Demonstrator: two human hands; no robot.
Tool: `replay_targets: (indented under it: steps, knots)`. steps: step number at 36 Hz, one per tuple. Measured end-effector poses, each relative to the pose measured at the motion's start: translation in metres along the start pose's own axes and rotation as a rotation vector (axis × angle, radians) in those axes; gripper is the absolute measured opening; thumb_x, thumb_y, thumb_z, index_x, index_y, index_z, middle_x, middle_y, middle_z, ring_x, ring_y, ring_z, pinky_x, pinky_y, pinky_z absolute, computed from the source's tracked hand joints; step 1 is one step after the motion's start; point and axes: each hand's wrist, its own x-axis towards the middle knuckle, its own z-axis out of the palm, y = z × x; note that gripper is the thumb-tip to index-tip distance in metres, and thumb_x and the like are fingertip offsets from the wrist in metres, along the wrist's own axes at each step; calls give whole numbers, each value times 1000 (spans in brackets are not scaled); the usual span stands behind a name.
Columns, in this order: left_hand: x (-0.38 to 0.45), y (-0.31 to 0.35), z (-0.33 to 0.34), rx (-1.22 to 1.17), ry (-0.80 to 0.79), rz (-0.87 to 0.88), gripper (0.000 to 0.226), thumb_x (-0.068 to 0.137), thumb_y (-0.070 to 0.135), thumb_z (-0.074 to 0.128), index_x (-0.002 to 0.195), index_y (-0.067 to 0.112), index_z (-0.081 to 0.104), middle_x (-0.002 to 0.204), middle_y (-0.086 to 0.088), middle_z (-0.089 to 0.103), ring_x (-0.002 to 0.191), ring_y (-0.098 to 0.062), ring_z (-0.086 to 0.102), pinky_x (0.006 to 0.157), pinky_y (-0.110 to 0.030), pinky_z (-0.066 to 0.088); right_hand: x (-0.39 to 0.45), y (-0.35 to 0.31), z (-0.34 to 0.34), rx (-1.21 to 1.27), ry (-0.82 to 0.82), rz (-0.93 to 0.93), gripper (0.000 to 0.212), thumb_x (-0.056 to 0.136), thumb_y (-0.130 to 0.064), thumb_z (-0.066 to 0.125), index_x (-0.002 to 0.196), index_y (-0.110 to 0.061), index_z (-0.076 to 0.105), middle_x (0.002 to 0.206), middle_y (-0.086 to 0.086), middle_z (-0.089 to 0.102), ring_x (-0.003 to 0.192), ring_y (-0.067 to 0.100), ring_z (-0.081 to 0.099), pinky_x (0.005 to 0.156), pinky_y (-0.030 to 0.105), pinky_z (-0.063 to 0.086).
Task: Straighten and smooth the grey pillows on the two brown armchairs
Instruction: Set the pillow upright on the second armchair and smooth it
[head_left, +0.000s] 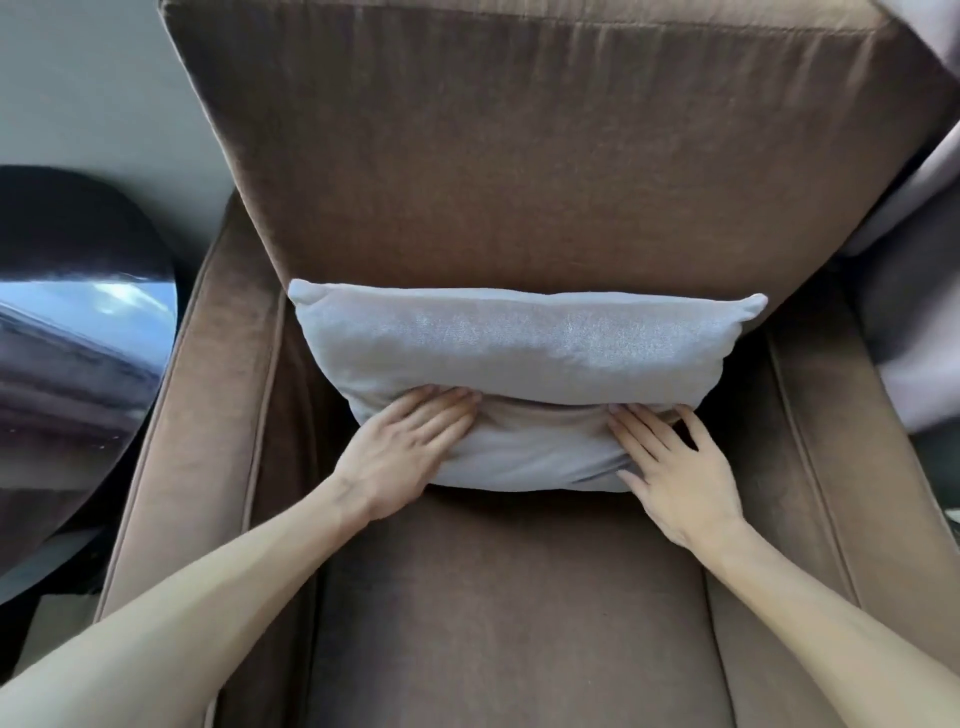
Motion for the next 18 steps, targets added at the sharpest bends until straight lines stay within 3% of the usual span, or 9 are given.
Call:
replay_targets:
  steps: [2,3,6,8,11,14,18]
  knots:
    - [-8,13,-15,-88,102,94,46,91,19,48,135,12,58,146,-4,55,137,-23,49,111,-39,37,-8,-16,-7,14,27,53,66,101,-42,36,157,-6,37,161,9,41,148,26,40,118,59,26]
    - [-13,18,-20,-123,129,116,34,91,20,48,120,14,65,127,-3,64,121,-24,59,98,-38,44,-12,-28,-13,31,62,79,60,101,-40,41,149,-4,48,150,12,51,138,29,49,111,58,34]
    - [-21,28,-24,-293,47,14,19,91,26,47,98,20,63,92,4,62,88,-20,62,74,-34,47,-18,-63,-32,206,142,108,32,100,-40,47,102,-16,68,94,5,66,89,28,65,80,45,47]
    - [-17,29,-18,-489,-131,-119,22,93,31,44,99,22,63,95,4,65,94,-20,64,77,-36,50,-10,-79,-46,522,-63,122,39,99,-52,42,92,-24,68,85,-3,71,85,20,68,75,41,50]
    - [2,29,-15,-793,-457,-287,31,93,42,45,110,29,68,116,4,70,113,-20,62,93,-39,51,18,-96,-66,1005,-467,150,54,95,-71,35,110,-35,71,102,-16,77,103,8,67,95,36,51]
    - [25,26,-15,-899,-555,-386,33,96,43,54,120,27,71,125,2,71,120,-20,61,102,-31,47,55,-104,-76,1165,-632,240,68,92,-79,36,120,-31,75,118,-13,76,119,9,62,105,29,45]
    - [45,14,-20,-941,-598,-549,46,96,54,54,134,31,64,145,7,57,138,-16,46,115,-26,34,87,-96,-77,1278,-756,290,117,52,-106,35,127,-24,72,127,-5,73,122,12,63,115,35,41]
